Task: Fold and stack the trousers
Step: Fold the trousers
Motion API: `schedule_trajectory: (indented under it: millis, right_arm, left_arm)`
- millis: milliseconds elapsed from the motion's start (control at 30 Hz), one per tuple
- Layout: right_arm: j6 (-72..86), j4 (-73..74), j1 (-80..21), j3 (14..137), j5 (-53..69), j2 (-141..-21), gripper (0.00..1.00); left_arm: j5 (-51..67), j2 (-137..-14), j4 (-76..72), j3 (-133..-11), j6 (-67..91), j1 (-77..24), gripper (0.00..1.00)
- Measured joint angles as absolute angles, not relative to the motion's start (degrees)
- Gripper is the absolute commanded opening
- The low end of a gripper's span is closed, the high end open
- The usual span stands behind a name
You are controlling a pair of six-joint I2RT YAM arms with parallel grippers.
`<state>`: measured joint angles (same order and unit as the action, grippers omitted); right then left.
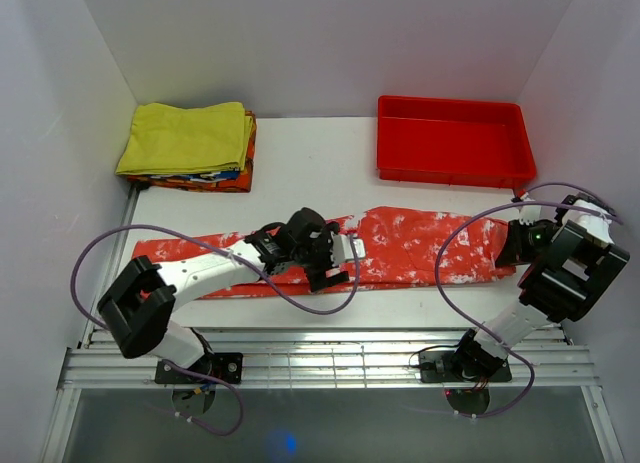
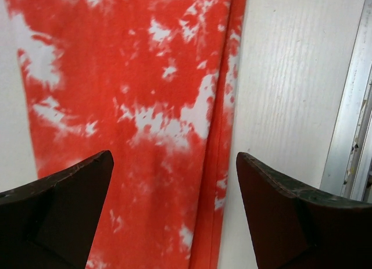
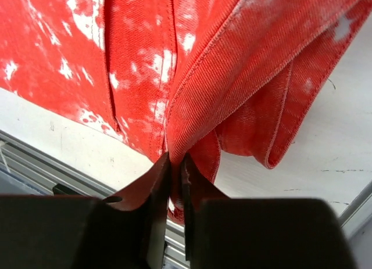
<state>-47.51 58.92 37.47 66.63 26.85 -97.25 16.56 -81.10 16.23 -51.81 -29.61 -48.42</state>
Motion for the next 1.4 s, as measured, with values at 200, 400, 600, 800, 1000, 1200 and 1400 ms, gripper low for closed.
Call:
schedule_trajectory:
  millis: [200, 400, 600, 800, 1000, 1200, 1400]
  right_arm:
    - [-46.83, 58.61, 36.64, 65.65, 28.93, -96.64, 0.08]
    - [-45.91, 56.99, 32.6, 59.68, 30.92, -91.57, 0.08]
    - [-43.77, 56.9, 31.35, 56.62, 35.48, -85.89, 0.08]
    - [-40.95, 56.4, 31.09, 56.47, 37.63, -83.2, 0.08]
    - [-39.72, 55.46, 31.2, 56.77, 36.97, -85.76, 0.08]
    - [-39.05, 55.11, 32.16, 58.39, 35.0, -88.71, 0.53]
    - [-39.44, 54.89, 33.56, 58.46, 32.1, -88.99, 0.8]
  left_arm:
    - [15.2, -87.42, 14.09, -53.47, -29.78, -53.08, 0.98]
    - [18.35, -87.57, 13.54, -55.9, -30.65, -53.36, 0.86]
    - [21.91, -87.92, 11.73, -55.75, -31.81, -53.39, 0.98]
    - [18.39, -89.38, 6.31, -52.01, -34.26, -53.8, 0.98]
    - [14.48, -94.63, 3.01, -51.83, -35.59, -55.05, 0.98]
    - [11.29, -97.47, -0.08, -51.68, -35.64, -56.58, 0.98]
    - [9.82, -97.54, -2.5, -50.11, -35.55, -56.75, 0.98]
